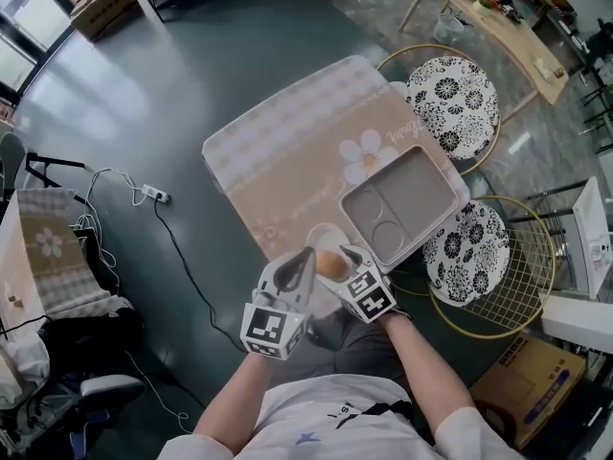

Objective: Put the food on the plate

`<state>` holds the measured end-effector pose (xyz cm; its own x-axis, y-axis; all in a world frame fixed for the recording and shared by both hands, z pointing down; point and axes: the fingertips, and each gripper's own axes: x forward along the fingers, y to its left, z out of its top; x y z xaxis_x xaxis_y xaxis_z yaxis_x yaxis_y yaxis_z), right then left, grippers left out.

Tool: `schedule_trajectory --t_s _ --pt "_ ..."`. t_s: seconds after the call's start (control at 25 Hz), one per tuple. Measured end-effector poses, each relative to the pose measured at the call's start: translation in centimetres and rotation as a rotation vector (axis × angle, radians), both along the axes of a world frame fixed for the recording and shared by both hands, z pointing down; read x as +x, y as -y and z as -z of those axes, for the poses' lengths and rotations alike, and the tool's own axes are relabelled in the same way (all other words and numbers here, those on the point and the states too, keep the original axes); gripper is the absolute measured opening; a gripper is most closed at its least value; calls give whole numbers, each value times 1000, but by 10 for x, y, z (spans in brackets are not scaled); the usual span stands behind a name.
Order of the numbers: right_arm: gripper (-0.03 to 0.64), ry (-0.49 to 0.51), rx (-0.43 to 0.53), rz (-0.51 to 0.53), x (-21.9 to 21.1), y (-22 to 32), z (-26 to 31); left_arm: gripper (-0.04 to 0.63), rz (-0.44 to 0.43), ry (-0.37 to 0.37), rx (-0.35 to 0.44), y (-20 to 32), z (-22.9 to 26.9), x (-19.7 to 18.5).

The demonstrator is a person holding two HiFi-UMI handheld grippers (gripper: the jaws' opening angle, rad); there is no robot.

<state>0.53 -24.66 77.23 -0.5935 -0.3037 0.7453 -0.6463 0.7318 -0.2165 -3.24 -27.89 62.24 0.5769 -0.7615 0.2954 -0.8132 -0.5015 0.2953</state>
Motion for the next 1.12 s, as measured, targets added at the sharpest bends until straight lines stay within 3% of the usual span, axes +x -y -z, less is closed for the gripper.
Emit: schedule_trajectory --t_s 0.48,0.56,0.64,0.72,1.12 --pt "313 297 51 -134 -6 6 144 7 -12 21 17 -20 79 0" --pt "268 315 94 -164 -4 7 164 6 -14 17 25 -25 91 0" --pt "128 328 143 -204 0 7 185 8 -16 12 31 -30 102 1" --pt "81 343 178 -238 3 8 203 7 -19 6 35 -35 111 2" --pt "18 396 283 -310 4 -4 266 8 -38 -14 31 -58 146 3"
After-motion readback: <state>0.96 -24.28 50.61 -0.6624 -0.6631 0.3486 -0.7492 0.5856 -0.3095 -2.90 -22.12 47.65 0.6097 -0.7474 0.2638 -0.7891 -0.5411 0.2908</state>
